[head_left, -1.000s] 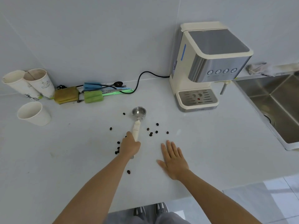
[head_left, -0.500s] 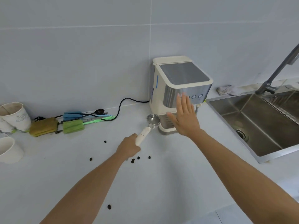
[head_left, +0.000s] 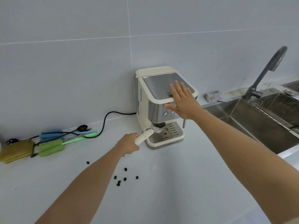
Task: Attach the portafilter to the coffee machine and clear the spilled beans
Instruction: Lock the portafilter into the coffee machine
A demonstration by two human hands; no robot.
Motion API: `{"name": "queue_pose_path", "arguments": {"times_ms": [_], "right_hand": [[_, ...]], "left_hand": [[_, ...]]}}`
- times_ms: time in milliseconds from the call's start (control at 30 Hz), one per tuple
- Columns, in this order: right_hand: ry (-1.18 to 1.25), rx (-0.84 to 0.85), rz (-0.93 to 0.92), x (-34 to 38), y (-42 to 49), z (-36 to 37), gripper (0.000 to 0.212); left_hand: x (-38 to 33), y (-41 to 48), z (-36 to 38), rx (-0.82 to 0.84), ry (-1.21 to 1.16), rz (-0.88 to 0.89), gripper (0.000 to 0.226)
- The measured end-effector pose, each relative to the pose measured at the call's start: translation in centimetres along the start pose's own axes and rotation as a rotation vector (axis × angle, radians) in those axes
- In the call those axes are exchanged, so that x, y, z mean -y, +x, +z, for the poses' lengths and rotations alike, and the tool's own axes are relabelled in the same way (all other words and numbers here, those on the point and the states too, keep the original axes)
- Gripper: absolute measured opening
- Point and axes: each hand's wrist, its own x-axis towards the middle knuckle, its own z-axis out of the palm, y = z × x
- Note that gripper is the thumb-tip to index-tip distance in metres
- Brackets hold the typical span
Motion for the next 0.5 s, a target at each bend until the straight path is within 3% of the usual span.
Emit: {"name": "queue_pose_path", "arguments": {"times_ms": [367,500], "right_hand": [[-0.03,-0.01,-0.102,-0.9,0.6,-0.2,0.072],[-0.002,0.006,-0.096,-0.7,0.3,-0.6,0.105]], "left_hand": [[-1.4,3.2,-1.3,-0.019,-0.028,0.048,0.041],[-1.6,3.7,-1.2,-0.005,-0.043,0.046,0.038]]}}
